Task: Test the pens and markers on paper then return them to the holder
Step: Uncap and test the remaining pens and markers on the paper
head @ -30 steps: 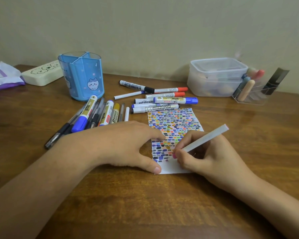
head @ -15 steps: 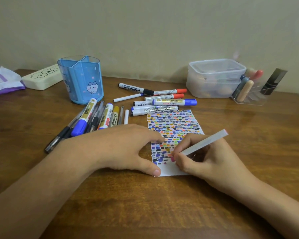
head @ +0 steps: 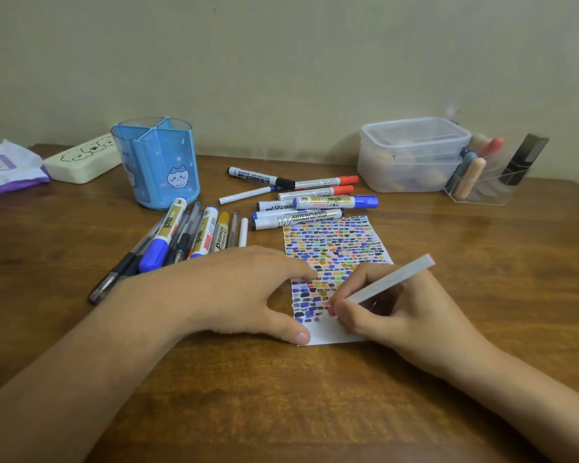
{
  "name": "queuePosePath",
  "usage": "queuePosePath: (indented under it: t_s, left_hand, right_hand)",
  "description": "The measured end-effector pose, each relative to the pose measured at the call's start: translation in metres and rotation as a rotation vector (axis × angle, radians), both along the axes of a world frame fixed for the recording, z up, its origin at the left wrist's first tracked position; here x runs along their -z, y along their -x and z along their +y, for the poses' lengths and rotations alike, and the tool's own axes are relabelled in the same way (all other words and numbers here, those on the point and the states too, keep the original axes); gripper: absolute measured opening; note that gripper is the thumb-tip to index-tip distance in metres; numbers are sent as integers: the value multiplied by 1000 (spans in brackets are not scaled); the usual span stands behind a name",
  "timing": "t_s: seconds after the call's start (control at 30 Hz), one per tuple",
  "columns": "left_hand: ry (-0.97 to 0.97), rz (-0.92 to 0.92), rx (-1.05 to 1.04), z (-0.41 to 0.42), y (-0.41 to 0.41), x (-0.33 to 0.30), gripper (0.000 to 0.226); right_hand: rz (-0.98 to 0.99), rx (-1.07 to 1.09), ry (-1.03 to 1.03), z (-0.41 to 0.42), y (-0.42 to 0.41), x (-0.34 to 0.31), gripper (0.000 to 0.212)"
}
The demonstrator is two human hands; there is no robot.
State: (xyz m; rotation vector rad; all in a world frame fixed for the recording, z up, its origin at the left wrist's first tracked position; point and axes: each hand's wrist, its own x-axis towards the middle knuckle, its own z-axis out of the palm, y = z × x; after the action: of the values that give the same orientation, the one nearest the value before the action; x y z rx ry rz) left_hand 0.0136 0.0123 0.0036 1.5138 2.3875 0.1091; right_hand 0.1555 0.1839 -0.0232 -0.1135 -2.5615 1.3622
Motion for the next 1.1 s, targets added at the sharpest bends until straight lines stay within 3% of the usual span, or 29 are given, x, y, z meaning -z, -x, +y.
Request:
queuePosePath:
  t_s: [0.07, 0.27, 0.5, 0.6, 0.77, 0.83, 1.0, 1.1]
  left_hand:
    - [2, -5, -2, 0, 0, -1, 82]
    - [13, -4, 3, 0, -1, -2, 83]
    - [6, -36, -10, -2, -4, -5, 84]
    - [-12, -35, -18, -4, -4, -7, 85]
    - [-38, -97, -69, -5, -7, -13, 87]
    - [-63, -119, -88, -5, -6, -15, 80]
    - [-217, -134, -114, -3, -2, -8, 36]
    - [-245, -138, -125, -2, -2, -5, 33]
  right_hand:
    - [-1, 13, 1, 1, 1, 1, 14]
    - [95, 47, 267, 11, 1, -3, 6]
    - [93, 79, 356, 15, 0, -6, 16]
    - [95, 102, 383, 18, -1, -10, 4]
    - [133, 116, 384, 23, -2, -15, 17]
    - [129, 132, 407, 24, -1, -15, 14]
    - [103, 183, 469, 24, 0, -16, 12]
    - [96, 186, 463, 25, -1, -17, 14]
